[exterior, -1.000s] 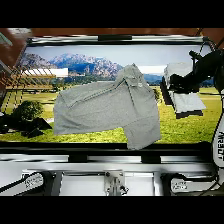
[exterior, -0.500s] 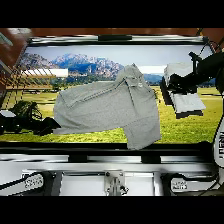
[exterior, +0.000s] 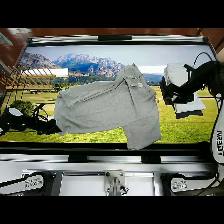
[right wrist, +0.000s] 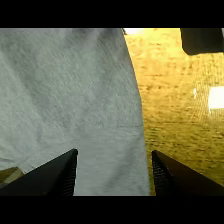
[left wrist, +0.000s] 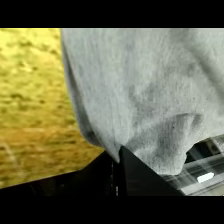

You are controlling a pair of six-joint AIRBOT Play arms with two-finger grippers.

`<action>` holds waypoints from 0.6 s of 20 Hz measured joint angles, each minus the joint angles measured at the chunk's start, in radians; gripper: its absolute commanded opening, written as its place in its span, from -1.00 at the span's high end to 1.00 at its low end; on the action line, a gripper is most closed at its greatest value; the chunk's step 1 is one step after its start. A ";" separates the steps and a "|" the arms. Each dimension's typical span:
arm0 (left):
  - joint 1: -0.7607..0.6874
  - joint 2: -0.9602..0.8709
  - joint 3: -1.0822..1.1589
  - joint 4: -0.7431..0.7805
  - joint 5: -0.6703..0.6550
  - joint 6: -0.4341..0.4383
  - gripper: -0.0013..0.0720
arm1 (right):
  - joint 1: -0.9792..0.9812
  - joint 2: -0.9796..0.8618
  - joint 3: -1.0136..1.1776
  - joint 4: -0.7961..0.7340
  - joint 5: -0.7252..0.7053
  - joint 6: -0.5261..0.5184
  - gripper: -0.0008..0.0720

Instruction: Fold the shirts.

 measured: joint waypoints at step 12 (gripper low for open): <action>-0.002 0.085 0.031 -0.022 -0.030 0.007 0.86 | 0.037 -0.200 -0.078 -0.033 0.035 -0.026 -0.37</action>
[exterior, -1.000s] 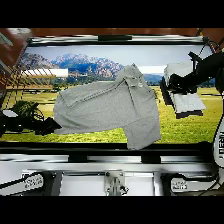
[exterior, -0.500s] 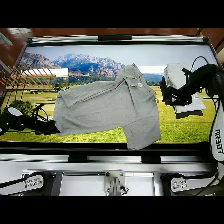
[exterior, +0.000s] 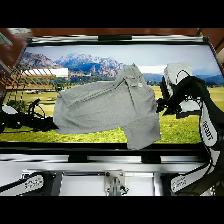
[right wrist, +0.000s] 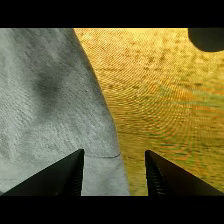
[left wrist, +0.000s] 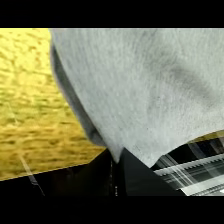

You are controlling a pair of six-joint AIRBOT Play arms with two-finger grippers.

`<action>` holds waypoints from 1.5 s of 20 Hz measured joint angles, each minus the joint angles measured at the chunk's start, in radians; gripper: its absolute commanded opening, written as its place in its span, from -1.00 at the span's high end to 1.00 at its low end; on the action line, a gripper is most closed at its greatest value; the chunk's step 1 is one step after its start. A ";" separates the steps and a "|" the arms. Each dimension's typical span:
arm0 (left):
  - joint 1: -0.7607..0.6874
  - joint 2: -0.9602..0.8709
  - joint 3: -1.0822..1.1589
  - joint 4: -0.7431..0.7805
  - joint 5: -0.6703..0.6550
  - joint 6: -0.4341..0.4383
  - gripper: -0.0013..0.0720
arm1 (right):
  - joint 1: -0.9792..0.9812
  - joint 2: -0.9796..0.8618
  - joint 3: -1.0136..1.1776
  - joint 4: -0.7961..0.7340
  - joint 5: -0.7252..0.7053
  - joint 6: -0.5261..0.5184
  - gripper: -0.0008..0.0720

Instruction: Fold the shirts.

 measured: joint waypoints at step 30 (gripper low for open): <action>-0.013 0.731 1.010 0.173 0.158 -0.245 0.86 | 0.114 1.091 0.469 -0.041 0.367 -0.051 0.71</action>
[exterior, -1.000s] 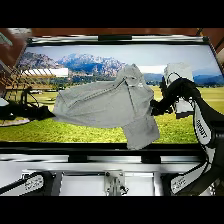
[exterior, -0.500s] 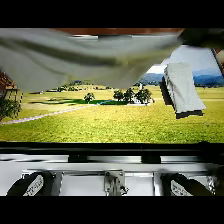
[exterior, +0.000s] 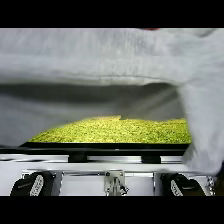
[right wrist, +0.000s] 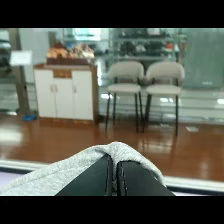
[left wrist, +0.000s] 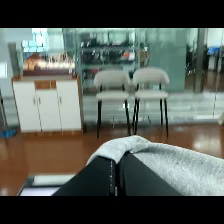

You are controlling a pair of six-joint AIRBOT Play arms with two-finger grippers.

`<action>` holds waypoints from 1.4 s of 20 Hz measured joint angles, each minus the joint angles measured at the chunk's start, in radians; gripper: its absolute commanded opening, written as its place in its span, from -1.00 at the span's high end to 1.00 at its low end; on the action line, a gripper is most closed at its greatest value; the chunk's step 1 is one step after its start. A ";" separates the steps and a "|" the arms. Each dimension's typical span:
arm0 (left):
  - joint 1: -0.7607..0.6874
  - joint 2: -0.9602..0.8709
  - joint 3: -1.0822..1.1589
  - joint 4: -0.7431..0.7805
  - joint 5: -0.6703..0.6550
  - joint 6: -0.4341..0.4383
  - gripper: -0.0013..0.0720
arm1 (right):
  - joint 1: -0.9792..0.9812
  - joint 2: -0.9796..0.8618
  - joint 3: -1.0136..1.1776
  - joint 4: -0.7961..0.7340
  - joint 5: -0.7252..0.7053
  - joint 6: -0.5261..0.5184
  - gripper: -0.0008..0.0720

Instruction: Fold the shirts.

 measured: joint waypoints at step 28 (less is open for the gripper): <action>-0.104 -1.097 -0.269 -0.046 0.274 0.010 0.86 | 0.001 -1.227 0.001 0.178 0.080 0.123 0.71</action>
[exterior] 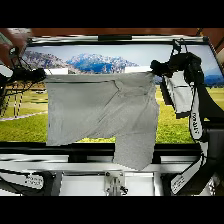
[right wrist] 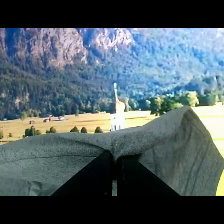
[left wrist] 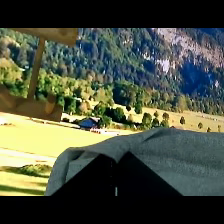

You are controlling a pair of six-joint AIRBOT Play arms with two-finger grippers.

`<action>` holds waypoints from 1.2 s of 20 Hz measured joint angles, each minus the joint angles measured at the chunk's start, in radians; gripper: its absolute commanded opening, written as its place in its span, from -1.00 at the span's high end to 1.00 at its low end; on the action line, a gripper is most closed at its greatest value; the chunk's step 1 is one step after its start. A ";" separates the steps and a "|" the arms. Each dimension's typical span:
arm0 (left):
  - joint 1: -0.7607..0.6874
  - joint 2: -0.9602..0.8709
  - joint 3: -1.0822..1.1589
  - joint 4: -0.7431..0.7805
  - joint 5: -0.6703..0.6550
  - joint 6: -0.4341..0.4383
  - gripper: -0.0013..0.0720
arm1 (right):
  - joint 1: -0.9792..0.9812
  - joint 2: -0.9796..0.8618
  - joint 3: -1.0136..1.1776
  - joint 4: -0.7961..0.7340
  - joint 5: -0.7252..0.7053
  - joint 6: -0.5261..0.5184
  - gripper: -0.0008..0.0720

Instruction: Fold the shirts.

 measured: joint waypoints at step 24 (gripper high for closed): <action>0.051 -0.130 0.030 0.122 -0.655 0.089 0.43 | 0.000 -0.038 -0.045 -0.179 -0.652 0.131 -0.13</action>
